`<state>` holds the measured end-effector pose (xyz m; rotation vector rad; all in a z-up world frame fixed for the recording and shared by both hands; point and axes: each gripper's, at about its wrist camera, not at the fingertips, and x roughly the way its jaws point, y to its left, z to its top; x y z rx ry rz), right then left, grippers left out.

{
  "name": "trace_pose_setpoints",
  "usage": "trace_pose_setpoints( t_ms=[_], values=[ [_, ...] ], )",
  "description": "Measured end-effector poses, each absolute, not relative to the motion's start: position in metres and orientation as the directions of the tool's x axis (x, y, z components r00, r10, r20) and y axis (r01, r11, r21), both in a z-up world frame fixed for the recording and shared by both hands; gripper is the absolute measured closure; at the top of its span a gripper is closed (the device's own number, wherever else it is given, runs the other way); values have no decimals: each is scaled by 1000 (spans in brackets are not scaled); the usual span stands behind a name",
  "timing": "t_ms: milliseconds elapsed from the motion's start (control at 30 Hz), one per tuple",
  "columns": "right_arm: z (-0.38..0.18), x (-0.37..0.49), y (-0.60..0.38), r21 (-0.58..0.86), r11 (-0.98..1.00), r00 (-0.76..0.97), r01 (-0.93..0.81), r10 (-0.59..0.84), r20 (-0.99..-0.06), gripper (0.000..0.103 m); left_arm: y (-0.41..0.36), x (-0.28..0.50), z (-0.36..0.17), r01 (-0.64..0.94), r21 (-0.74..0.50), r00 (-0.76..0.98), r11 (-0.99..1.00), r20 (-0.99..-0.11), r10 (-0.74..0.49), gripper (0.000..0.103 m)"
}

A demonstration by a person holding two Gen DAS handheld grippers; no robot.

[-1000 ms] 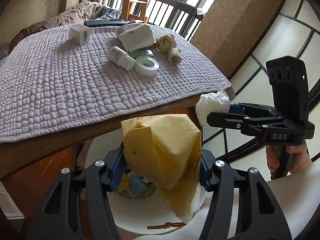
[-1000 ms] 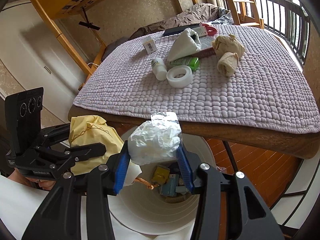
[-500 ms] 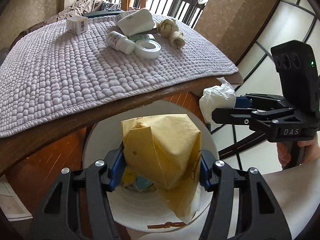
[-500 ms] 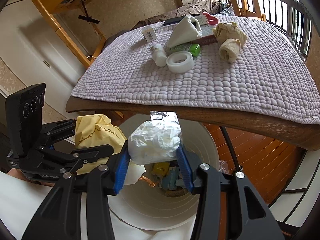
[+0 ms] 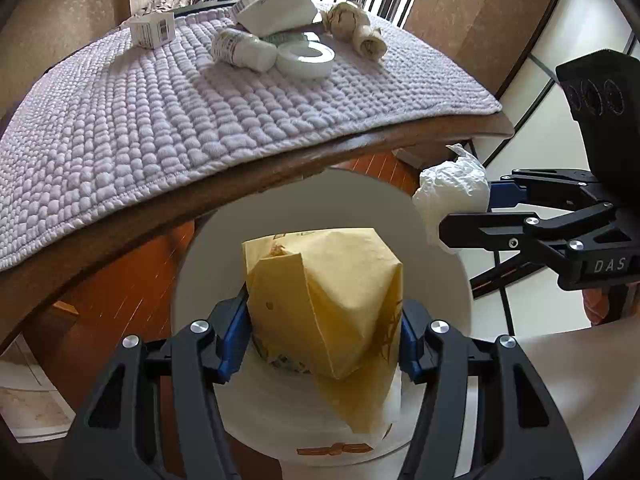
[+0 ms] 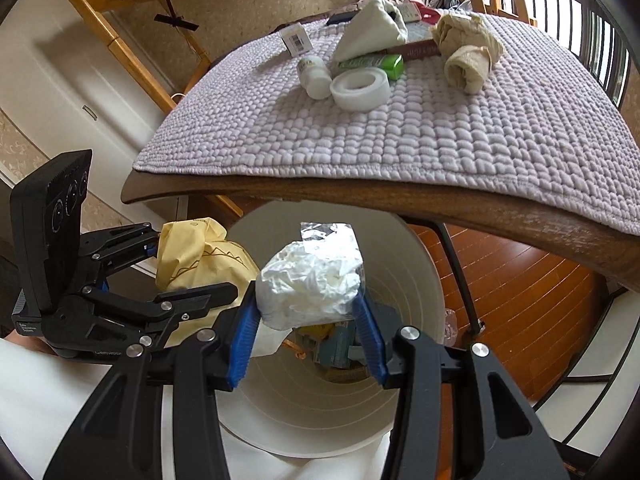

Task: Collect trash
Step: 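Open the left gripper dropping the paper bag while the right gripper drops the plastic bag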

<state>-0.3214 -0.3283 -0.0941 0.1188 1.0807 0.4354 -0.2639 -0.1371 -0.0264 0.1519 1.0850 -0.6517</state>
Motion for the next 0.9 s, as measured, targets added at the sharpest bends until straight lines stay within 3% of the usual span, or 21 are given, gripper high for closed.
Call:
trace_pose_setpoints(
  t_ms=[733,800,867,900],
  values=[
    [-140,-311,-315,283,910,299,-302,373,-878,58,-152,-259,-68,560,-116,272,820,-909,-315,43],
    [-144,-310,-314,290,908,278,-303,375,-884,55,-153,-258,-70,556,-104,275,824,-913,-301,38],
    [-149,-308,-311,280,914,266,-294,360,-894,34,-154,-255,-74,539,-81,284,838,-920,-271,25],
    [-149,-308,-311,278,916,270,-289,356,-895,32,-153,-254,-74,531,-80,288,844,-919,-268,21]
  ],
)
